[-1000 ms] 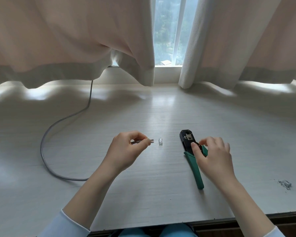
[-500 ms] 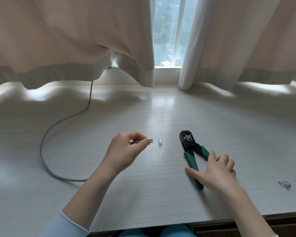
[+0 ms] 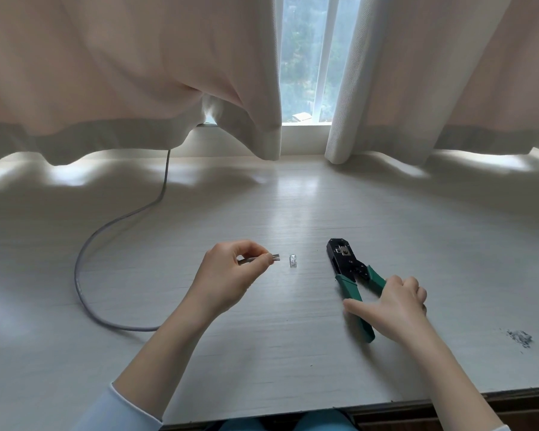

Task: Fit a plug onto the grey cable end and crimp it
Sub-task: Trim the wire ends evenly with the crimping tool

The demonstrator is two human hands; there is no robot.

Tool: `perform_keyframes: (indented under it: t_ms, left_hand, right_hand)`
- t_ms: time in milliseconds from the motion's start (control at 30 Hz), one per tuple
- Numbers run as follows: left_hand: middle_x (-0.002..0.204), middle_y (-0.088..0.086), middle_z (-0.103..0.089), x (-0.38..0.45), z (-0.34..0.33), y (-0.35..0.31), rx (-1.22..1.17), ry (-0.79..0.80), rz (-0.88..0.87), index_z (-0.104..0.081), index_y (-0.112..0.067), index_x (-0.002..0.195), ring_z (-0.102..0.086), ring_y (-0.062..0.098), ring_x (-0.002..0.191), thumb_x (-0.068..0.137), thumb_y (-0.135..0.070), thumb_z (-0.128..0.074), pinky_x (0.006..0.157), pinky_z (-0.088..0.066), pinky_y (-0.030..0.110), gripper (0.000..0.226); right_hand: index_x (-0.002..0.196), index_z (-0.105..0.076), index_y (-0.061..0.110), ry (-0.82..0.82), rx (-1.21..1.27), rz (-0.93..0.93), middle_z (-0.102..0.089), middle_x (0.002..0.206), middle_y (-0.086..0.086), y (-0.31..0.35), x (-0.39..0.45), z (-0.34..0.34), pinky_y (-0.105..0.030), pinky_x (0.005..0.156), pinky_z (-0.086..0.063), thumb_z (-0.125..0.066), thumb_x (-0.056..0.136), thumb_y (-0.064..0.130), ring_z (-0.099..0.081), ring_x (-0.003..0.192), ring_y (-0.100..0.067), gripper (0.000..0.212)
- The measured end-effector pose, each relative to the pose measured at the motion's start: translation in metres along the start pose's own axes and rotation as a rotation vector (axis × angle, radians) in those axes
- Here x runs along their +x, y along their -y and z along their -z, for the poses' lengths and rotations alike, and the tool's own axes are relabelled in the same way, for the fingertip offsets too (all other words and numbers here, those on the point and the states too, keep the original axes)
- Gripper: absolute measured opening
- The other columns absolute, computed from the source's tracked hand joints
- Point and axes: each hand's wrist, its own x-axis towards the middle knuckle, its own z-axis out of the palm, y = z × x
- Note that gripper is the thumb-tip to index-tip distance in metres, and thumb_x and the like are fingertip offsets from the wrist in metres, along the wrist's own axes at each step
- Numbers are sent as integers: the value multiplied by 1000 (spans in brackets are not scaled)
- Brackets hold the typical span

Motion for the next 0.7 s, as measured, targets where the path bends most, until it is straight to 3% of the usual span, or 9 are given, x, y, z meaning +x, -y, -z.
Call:
perform_keyframes:
  t_ms: [200, 333, 467, 600, 700]
  left_hand:
    - [42, -20, -50, 0, 1, 0, -6, 1, 0, -73, -20, 74, -33, 4, 36, 85, -25, -68, 39, -24, 9, 13]
    - [41, -19, -48, 1, 2, -1, -9, -4, -4, -73, -20, 74, -33, 5, 35, 85, -26, -69, 38, -24, 9, 13]
    - [39, -19, -47, 1, 3, -2, -9, -6, -9, -73, -19, 75, -33, 4, 35, 85, -26, -69, 38, -24, 9, 13]
    - [40, -20, -49, 1, 3, -3, -6, -10, -12, -74, -19, 75, -34, 4, 35, 85, -26, -69, 38, -24, 8, 13]
    - [40, -20, -49, 0, 3, -4, -1, -12, -14, -74, -17, 76, -35, 3, 35, 85, -25, -69, 38, -24, 8, 13]
  right_hand:
    - [91, -44, 18, 51, 210, 46, -33, 99, 4, 17, -9, 8, -32, 74, -34, -71, 55, 59, -27, 99, -15, 61]
    - [88, -47, 25, 108, 431, 74, -36, 99, 15, 31, -16, 18, -24, 64, -35, -65, 49, 63, -39, 105, -12, 57]
    - [94, -59, 20, 222, 752, 78, -57, 106, 1, 43, -22, 27, -29, 70, -45, -71, 44, 65, -60, 93, -13, 68]
    - [94, -59, 14, 398, 1028, 73, -56, 90, 1, 52, -29, 35, -28, 72, -37, -74, 42, 58, -53, 82, -15, 69]
    - [107, -58, 11, 538, 1140, 59, -58, 101, -7, 54, -32, 38, -28, 80, -42, -75, 51, 50, -56, 92, -19, 69]
